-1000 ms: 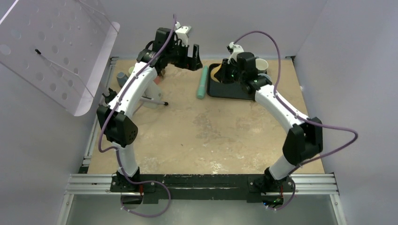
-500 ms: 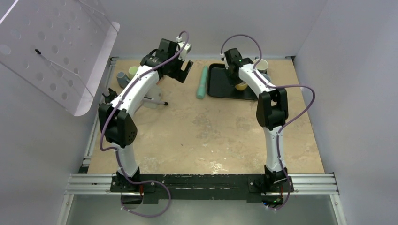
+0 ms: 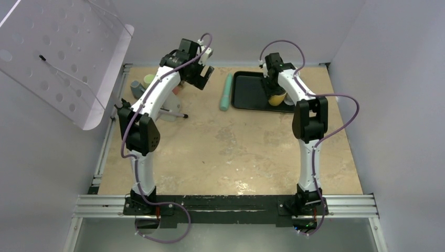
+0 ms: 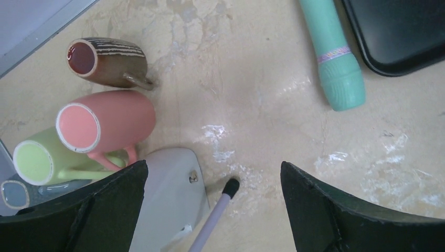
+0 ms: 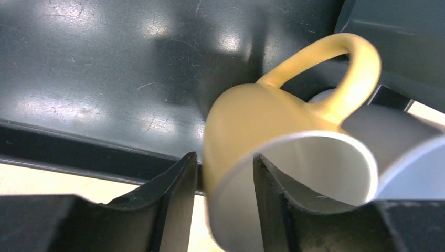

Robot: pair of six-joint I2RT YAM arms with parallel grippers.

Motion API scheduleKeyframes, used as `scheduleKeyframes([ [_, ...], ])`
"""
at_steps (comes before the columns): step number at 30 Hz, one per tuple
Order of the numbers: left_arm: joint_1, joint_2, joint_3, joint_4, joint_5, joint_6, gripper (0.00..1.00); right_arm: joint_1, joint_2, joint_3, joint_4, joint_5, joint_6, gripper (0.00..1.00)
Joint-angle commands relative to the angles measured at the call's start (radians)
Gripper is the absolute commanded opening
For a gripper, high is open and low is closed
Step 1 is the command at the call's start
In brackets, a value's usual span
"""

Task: Turn the mug right side up

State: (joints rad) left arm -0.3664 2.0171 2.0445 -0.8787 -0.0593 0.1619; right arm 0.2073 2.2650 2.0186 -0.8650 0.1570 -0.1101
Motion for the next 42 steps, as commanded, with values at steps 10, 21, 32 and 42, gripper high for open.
scheduleKeyframes([
  [10,0.055,0.190,0.210,0.065,-0.182,0.003,0.88,0.006,-0.208,0.043,0.066,0.061,0.010,0.61],
  [21,0.087,0.369,0.270,0.076,-0.330,-0.283,0.67,0.060,-0.410,-0.150,0.186,0.082,0.038,0.59],
  [32,0.132,0.442,0.304,0.098,-0.274,-0.429,0.68,0.071,-0.513,-0.291,0.190,0.082,0.069,0.58],
  [42,0.179,0.531,0.422,0.083,-0.062,-0.489,0.64,0.071,-0.548,-0.308,0.097,0.126,0.064,0.58],
])
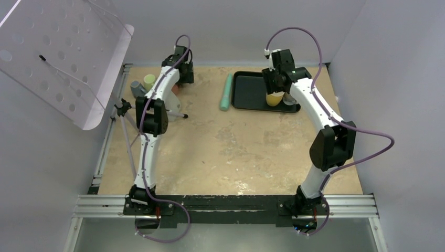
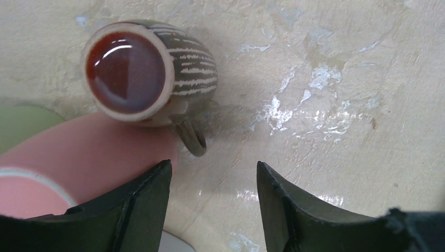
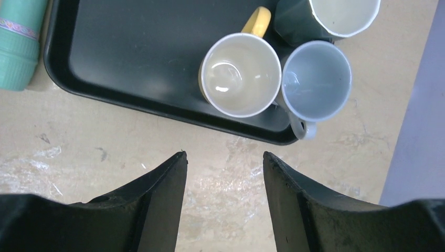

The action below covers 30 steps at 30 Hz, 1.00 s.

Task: Turn the mug right side up

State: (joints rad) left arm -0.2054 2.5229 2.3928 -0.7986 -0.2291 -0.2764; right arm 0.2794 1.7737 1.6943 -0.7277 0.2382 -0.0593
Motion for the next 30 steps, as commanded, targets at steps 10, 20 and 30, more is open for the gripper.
scheduleKeyframes([
  [10,0.032,-0.055,-0.055,0.129,0.356,0.124,0.50,-0.001,-0.067,0.047,-0.071,0.076,-0.007,0.58],
  [20,0.011,-0.186,-0.045,0.134,0.289,0.563,0.74,0.000,-0.087,-0.023,-0.037,0.083,-0.011,0.58],
  [30,0.016,-0.069,0.029,0.148,0.011,0.898,1.00,-0.002,-0.104,-0.093,-0.009,0.036,0.004,0.58],
])
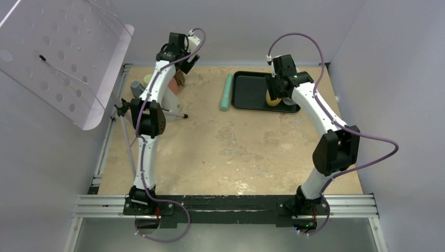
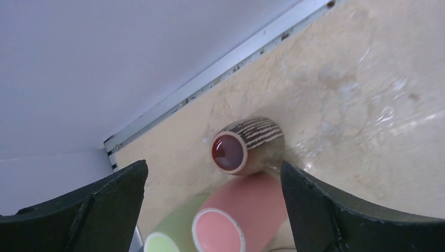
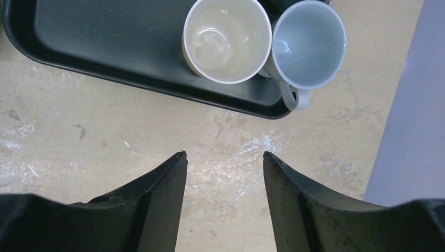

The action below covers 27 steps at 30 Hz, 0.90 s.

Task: Turn the mug right side up

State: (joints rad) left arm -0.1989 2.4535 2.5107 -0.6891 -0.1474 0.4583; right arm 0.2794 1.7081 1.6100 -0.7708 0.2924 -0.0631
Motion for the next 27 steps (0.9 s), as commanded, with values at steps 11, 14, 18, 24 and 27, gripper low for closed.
scheduleKeyframes([
  [11,0.012,0.117,0.016,-0.037,0.049,0.215,0.84,0.000,-0.076,-0.031,0.028,0.017,-0.008,0.58],
  [14,0.010,0.111,0.016,-0.112,0.109,0.172,0.80,-0.001,-0.079,-0.036,0.026,0.025,-0.010,0.58],
  [18,0.008,0.023,-0.138,-0.104,0.227,0.162,0.74,-0.001,-0.074,-0.035,0.025,0.027,-0.012,0.58],
  [24,-0.004,-0.102,-0.274,-0.109,0.385,0.153,0.71,-0.001,-0.061,-0.018,0.024,0.022,-0.011,0.58],
  [27,-0.009,-0.184,-0.387,-0.047,0.429,0.138,0.76,-0.001,-0.059,-0.015,0.026,0.021,-0.015,0.58],
])
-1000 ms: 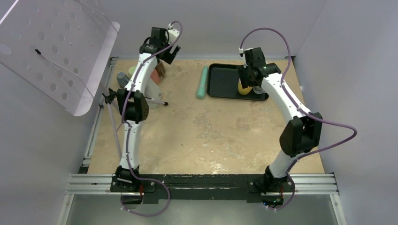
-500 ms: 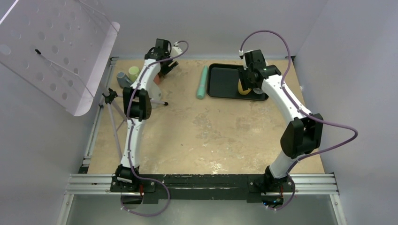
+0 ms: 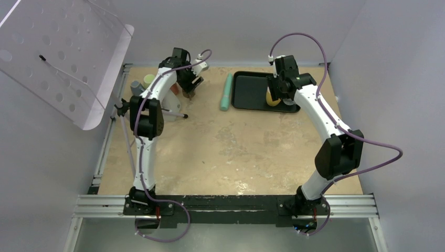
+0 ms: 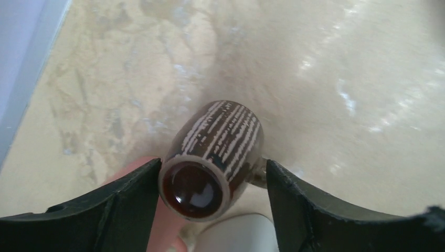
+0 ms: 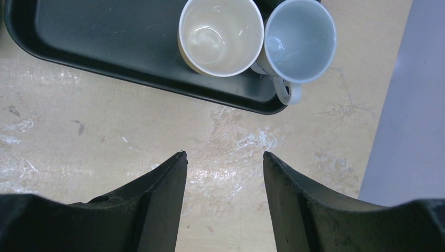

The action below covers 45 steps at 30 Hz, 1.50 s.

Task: Turn the mug right side up

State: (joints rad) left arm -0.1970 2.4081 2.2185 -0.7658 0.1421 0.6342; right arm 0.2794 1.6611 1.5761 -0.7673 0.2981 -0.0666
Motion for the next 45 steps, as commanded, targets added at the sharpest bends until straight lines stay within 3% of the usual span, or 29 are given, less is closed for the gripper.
scheduleKeyframes([
  [1,-0.014,-0.160,-0.120,0.044,0.144,-0.049,0.79,-0.002,-0.011,0.017,0.023,0.015,-0.012,0.58],
  [7,-0.017,-0.152,-0.083,-0.027,0.153,-0.195,0.95,-0.001,0.001,0.026,0.021,0.012,-0.013,0.58],
  [11,-0.016,-0.142,-0.029,-0.057,-0.037,-0.435,1.00,-0.001,0.001,0.029,0.023,0.007,-0.011,0.58],
  [15,-0.021,-0.306,-0.247,0.091,-0.134,-0.712,1.00,0.000,-0.005,0.011,0.031,0.003,-0.004,0.58],
  [17,-0.042,-0.382,-0.395,0.205,-0.160,-0.763,1.00,-0.001,-0.007,-0.002,0.037,0.000,-0.003,0.58],
  [20,-0.076,-0.384,-0.453,0.200,-0.201,-0.786,0.93,0.000,-0.010,-0.016,0.042,-0.004,-0.002,0.58],
  [23,-0.074,-0.321,-0.391,0.098,-0.259,-0.871,0.86,-0.001,-0.017,-0.022,0.043,-0.008,-0.004,0.58],
  [27,-0.074,-0.310,-0.405,0.154,-0.246,-0.890,0.76,-0.001,-0.047,-0.039,0.053,-0.017,-0.016,0.58],
  [30,-0.074,-0.246,-0.323,0.082,-0.262,-0.917,0.65,0.000,-0.067,-0.053,0.061,-0.018,-0.024,0.58],
  [33,-0.073,-0.211,-0.308,0.052,-0.265,-0.958,0.63,0.000,-0.081,-0.060,0.066,-0.026,-0.033,0.58],
  [37,-0.073,-0.156,-0.267,0.046,-0.254,-0.979,0.52,0.000,-0.101,-0.078,0.081,-0.046,-0.045,0.58],
  [42,-0.073,-0.075,-0.161,0.000,-0.297,-0.984,0.52,-0.002,-0.115,-0.083,0.081,-0.058,-0.056,0.58],
  [45,-0.073,-0.066,-0.157,0.027,-0.312,-0.964,0.37,-0.001,-0.125,-0.093,0.085,-0.062,-0.057,0.58],
])
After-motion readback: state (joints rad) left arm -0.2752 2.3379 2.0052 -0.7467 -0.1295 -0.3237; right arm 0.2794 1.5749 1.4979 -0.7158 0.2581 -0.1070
